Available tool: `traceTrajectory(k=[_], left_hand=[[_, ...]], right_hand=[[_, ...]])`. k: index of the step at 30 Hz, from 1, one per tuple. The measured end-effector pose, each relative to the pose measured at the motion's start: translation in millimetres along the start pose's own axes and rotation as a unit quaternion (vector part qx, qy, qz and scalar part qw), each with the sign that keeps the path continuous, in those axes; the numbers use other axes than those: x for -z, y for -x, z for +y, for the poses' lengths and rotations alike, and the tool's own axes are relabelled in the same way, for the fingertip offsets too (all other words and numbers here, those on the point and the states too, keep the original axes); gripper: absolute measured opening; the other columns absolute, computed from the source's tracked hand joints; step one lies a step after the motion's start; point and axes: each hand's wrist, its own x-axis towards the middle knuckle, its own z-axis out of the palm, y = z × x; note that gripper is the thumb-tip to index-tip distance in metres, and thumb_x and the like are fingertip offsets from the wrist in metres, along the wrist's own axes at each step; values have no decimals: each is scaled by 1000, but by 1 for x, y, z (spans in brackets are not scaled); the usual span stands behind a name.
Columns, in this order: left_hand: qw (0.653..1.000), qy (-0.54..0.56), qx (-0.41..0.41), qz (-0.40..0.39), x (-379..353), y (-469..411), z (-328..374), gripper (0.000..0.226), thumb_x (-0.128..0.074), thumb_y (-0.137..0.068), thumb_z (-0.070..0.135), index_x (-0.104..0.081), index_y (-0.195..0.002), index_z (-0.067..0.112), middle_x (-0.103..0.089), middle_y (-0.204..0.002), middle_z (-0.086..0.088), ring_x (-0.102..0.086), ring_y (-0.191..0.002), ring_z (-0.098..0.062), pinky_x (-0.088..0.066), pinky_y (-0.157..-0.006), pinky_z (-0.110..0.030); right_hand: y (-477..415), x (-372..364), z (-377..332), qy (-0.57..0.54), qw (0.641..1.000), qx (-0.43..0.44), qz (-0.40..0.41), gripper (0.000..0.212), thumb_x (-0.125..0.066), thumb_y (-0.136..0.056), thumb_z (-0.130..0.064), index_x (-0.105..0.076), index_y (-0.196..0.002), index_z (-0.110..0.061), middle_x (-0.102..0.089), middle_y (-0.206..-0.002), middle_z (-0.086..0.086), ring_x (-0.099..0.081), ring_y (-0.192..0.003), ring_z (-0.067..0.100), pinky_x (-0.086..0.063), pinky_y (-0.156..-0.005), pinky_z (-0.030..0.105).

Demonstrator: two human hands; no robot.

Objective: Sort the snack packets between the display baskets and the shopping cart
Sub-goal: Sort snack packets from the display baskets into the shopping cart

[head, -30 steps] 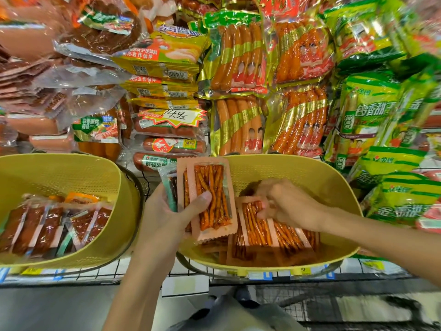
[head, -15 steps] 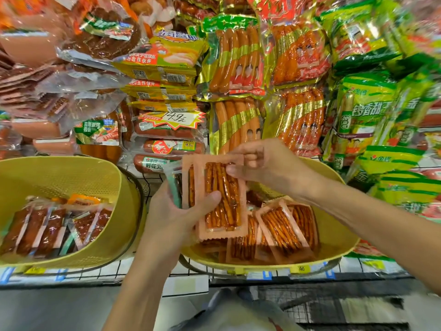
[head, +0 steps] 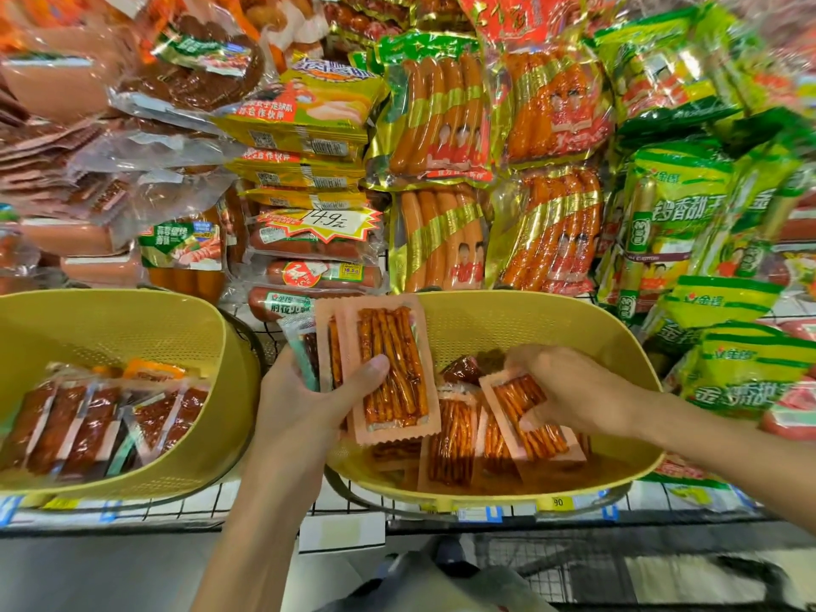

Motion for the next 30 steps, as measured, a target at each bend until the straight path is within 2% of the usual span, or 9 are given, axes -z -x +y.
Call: traceTrajectory(k=[2,5,7,10,13,18,22,27,30], left_hand=[[1000,-9,-6,4,0,1,-1,58,-79,-51,30,-61,-104,19,-75,-87,5,-74,-76,-14,-57,-53,-25],[999,-27,-21,12,-2,0,-1,66,-81,-48,34,-59,-109,21,-74,-92,8,-73,-82,-12,-58,-57,-26],[999,-43,-25,7,-5,0,-2,71,-82,-46,38,-58,-111,22,-74,-94,7,-72,-86,-12,-60,-63,-29],[998,-58,-21,-19,-12,1,-1,74,-82,-44,45,-60,-110,21,-74,-97,4,-72,-89,-15,-60,-70,-38],[998,-44,-24,-47,-15,4,0,69,-85,-56,48,-59,-114,20,-74,-100,3,-72,-91,-16,-59,-64,-30],[997,-52,-15,-62,-19,8,-1,80,-90,-49,49,-57,-118,24,-74,-102,4,-72,-92,-16,-59,-64,-30],[997,-37,-37,-51,-28,11,-5,71,-84,-48,37,-59,-114,22,-74,-97,3,-72,-89,-16,-59,-63,-30],[993,-75,-49,-82,-36,12,-4,62,-76,-62,45,-58,-118,26,-73,-104,9,-69,-98,-9,-56,-86,-41],[993,-11,-10,-119,-34,12,-2,33,-54,-88,40,-66,-117,28,-72,-110,3,-68,-104,-15,-51,-91,-46]], right_hand=[[7,16,1,-224,975,-9,3,29,-76,-75,-16,-56,-96,-21,-70,-92,1,-69,-91,14,-58,-74,28],[18,48,-2,-503,863,49,5,31,-78,-63,-13,-67,-91,-17,-72,-92,6,-70,-87,19,-59,-72,30],[20,61,-16,-590,799,111,-34,32,-79,-62,-8,-72,-92,-17,-72,-93,5,-70,-89,21,-57,-72,28],[11,58,-42,-601,792,103,-30,38,-78,-63,-5,-70,-100,-13,-72,-101,7,-69,-95,22,-58,-74,31],[6,46,-62,-580,813,30,45,50,-79,-57,-14,-67,-105,-18,-72,-104,1,-68,-98,20,-56,-81,39],[12,30,-73,-665,737,-15,121,65,-81,-54,-16,-59,-114,-22,-70,-104,3,-69,-91,16,-59,-66,31],[24,14,-82,-767,641,-27,11,49,-74,-72,-25,-59,-117,-13,-71,-104,13,-71,-80,23,-59,-67,37],[36,5,-75,-780,625,-15,-7,45,-70,-78,-23,-62,-121,-13,-69,-111,16,-68,-92,29,-56,-82,49],[39,7,-67,-794,607,-5,-23,43,-66,-83,-18,-59,-126,-12,-64,-121,18,-66,-98,35,-55,-82,52]])
